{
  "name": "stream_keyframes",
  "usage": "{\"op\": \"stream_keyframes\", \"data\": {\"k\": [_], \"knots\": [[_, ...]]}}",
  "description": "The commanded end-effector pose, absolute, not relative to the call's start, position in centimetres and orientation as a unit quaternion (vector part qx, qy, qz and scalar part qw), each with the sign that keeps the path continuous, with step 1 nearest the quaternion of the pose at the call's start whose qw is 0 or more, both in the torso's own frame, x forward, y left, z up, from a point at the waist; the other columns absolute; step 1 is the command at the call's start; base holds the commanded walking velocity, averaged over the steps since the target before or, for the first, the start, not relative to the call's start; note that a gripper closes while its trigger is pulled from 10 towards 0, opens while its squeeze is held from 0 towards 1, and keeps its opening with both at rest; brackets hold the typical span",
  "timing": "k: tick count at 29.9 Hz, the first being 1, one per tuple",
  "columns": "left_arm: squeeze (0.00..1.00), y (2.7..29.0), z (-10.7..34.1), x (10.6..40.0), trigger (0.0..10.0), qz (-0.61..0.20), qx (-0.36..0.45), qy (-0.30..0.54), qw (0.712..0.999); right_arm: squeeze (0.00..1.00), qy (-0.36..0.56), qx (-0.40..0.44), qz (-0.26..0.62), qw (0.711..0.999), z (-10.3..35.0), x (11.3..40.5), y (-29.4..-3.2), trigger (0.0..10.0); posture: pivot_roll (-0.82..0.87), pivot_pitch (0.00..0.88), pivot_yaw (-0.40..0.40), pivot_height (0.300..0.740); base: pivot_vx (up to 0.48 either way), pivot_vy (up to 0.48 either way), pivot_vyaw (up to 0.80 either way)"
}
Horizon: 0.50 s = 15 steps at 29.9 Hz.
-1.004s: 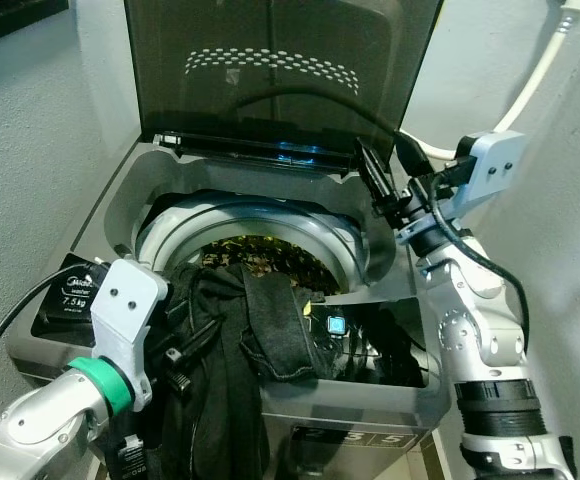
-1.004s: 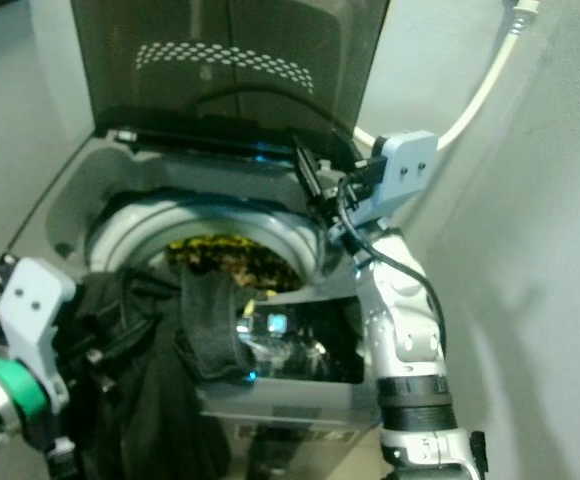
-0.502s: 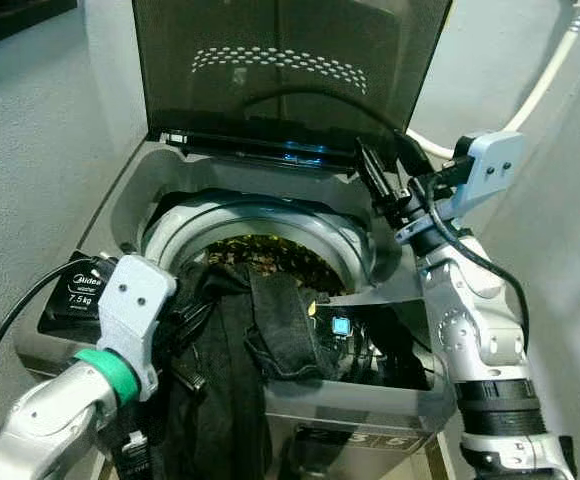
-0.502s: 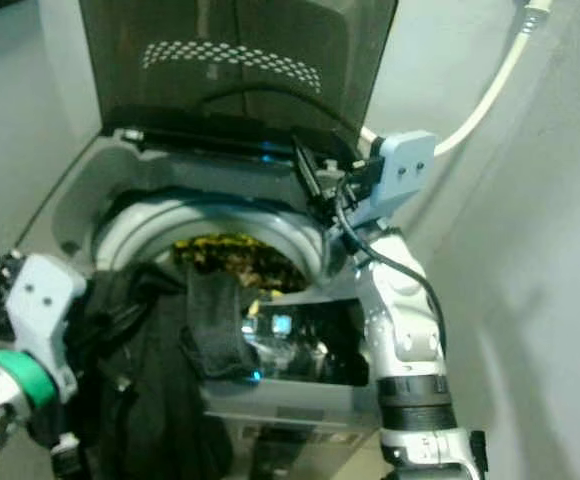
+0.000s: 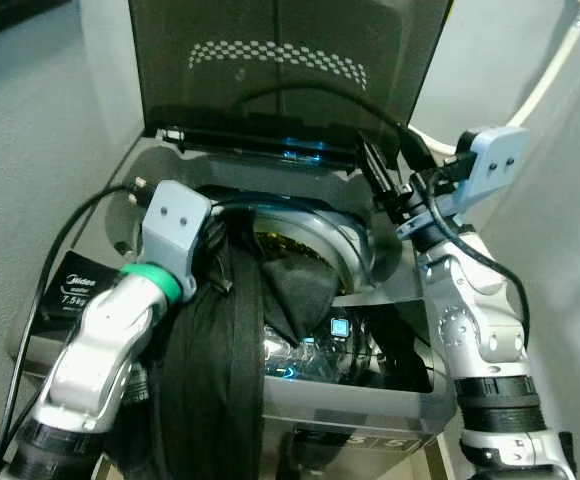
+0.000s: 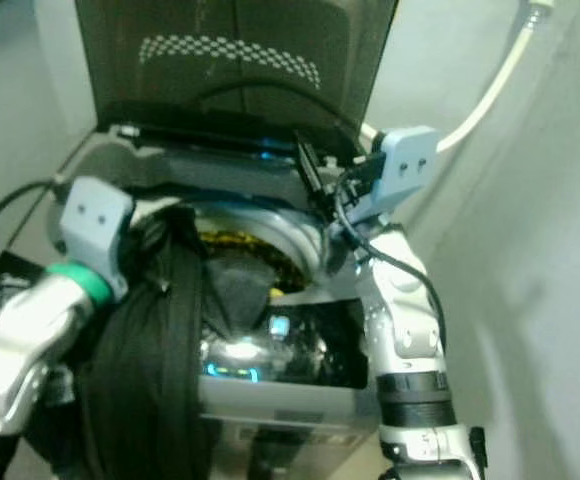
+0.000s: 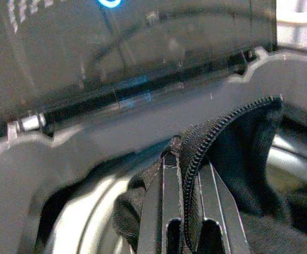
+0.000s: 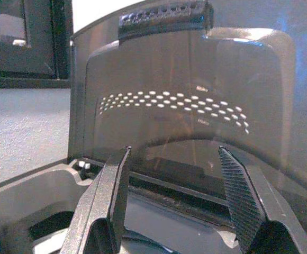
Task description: Clothes washing
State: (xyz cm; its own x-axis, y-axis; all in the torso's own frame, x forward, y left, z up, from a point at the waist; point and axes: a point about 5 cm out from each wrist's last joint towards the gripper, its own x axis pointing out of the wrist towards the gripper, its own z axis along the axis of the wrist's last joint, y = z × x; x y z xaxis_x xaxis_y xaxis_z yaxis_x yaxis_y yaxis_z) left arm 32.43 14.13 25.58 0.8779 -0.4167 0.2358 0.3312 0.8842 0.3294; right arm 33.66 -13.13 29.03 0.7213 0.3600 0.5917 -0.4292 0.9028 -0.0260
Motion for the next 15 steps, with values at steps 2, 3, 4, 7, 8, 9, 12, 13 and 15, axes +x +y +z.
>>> {"op": "stream_keyframes", "data": {"k": [2, 3, 4, 7, 8, 9, 12, 13, 15], "knots": [[0.00, 12.5, 29.1, 34.2, 10.0, -0.206, 0.162, -0.219, 0.940, 0.00, -0.320, 0.056, 0.206, 0.923, 29.5, 33.3, -13.3, 10.0, 0.02, 0.053, -0.014, 0.740, 0.000, 0.000, 0.00], [0.00, 11.6, 31.3, 34.9, 10.0, -0.210, 0.171, -0.254, 0.928, 0.00, -0.322, 0.056, 0.206, 0.923, 29.5, 33.2, -13.2, 10.0, 0.02, 0.054, -0.010, 0.740, 0.000, 0.000, 0.00], [0.00, 11.6, 31.3, 34.9, 10.0, -0.210, 0.171, -0.254, 0.928, 0.00, -0.322, 0.056, 0.206, 0.923, 29.5, 33.2, -13.2, 10.0, 0.02, 0.054, -0.010, 0.740, 0.000, 0.000, 0.00], [0.00, 9.9, 35.0, 35.6, 10.0, -0.218, 0.186, -0.313, 0.905, 0.00, -0.325, 0.057, 0.205, 0.922, 29.6, 32.9, -13.1, 10.0, 0.01, 0.059, -0.002, 0.740, 0.000, 0.000, 0.00], [0.00, 9.5, 35.8, 35.7, 10.0, -0.219, 0.190, -0.328, 0.899, 0.00, -0.325, 0.058, 0.205, 0.921, 29.6, 32.9, -13.1, 10.0, 0.01, 0.059, -0.002, 0.740, 0.000, 0.000, 0.00], [0.00, 9.5, 35.8, 35.7, 10.0, -0.219, 0.190, -0.328, 0.899, 0.00, -0.325, 0.058, 0.205, 0.921, 29.6, 32.9, -13.1, 10.0, 0.01, 0.059, -0.002, 0.740, 0.000, 0.000, 0.00], [0.00, 7.6, 42.1, 34.5, 10.0, -0.198, 0.178, -0.446, 0.855, 0.00, -0.330, 0.061, 0.201, 0.920, 29.6, 32.4, -13.1, 10.0, -0.02, 0.069, 0.016, 0.740, 0.000, 0.000, 0.00], [0.00, 7.6, 42.1, 34.5, 10.0, -0.198, 0.178, -0.446, 0.855, 0.00, -0.330, 0.061, 0.201, 0.920, 29.6, 32.4, -13.1, 10.0, -0.02, 0.069, 0.016, 0.740, 0.000, 0.000, 0.00], [0.00, 7.3, 43.7, 33.7, 10.0, -0.183, 0.184, -0.484, 0.836, 0.00, -0.331, 0.062, 0.199, 0.920, 29.6, 32.2, -13.1, 10.0, -0.02, 0.072, 0.019, 0.740, 0.000, 0.000, 0.00]]}}
